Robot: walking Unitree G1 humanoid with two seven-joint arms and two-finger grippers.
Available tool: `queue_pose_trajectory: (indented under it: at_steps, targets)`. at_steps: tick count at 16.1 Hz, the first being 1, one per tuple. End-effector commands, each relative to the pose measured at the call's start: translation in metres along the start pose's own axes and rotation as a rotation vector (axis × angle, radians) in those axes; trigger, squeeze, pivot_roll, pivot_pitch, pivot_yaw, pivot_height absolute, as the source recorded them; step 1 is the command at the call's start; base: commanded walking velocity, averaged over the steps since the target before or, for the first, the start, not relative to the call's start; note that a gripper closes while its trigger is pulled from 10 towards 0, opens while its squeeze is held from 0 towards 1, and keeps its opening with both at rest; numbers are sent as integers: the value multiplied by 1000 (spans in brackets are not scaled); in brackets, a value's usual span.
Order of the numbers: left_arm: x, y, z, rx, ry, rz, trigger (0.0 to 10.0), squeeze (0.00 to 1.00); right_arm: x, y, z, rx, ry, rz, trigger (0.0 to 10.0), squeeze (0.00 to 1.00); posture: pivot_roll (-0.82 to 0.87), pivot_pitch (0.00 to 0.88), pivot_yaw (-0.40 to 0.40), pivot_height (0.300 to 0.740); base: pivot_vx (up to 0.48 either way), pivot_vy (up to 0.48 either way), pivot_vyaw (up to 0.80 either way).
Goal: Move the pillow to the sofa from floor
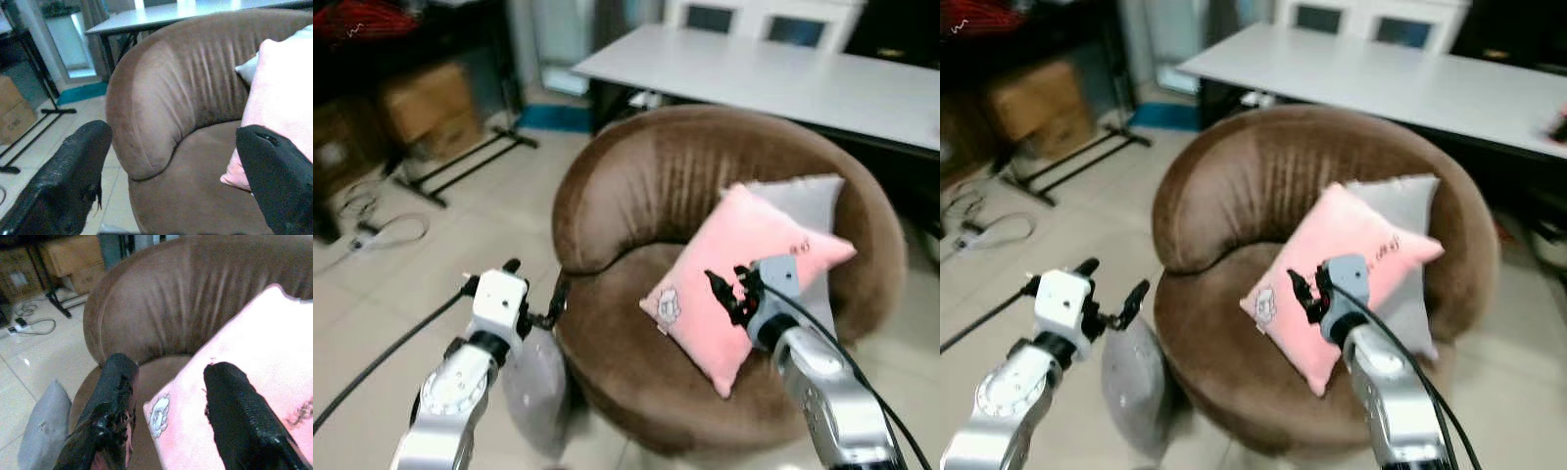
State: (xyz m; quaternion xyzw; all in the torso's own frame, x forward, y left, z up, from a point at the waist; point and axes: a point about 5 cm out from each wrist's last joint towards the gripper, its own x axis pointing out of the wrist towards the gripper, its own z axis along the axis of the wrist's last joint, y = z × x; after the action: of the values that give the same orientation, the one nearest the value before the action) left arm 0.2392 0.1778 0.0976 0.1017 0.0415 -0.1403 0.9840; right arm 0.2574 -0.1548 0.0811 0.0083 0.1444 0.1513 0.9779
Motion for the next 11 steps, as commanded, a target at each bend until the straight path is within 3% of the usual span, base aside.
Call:
queue_pose_trajectory:
  at_steps: [1, 3, 4, 8, 11]
  targets:
    - [-2, 9, 1, 17, 6, 43, 10000, 0, 3, 8, 7, -4, -22, 30, 10000, 0, -66, 0, -2, 740, 0, 311, 800]
    - [-1, 9, 2, 24, 2, 29, 10000, 0, 4, 8, 10, 7, -33, 24, 10000, 0, -65, 0, -6, 740, 0, 313, 800]
    - [-1, 11, 2, 27, 0, 41, 10000, 0, 5, 7, 7, 68, -27, -11, 10000, 0, -69, 0, -2, 740, 0, 307, 0]
    - [3, 11, 2, 25, -1, 40, 10000, 0, 2, 7, 7, 107, -31, -52, 10000, 0, -87, 0, 8, 740, 0, 285, 0]
    - [7, 12, 2, 33, -3, 66, 10000, 0, 3, 6, 4, 133, -32, -74, 10000, 0, -82, 0, 5, 740, 0, 0, 0]
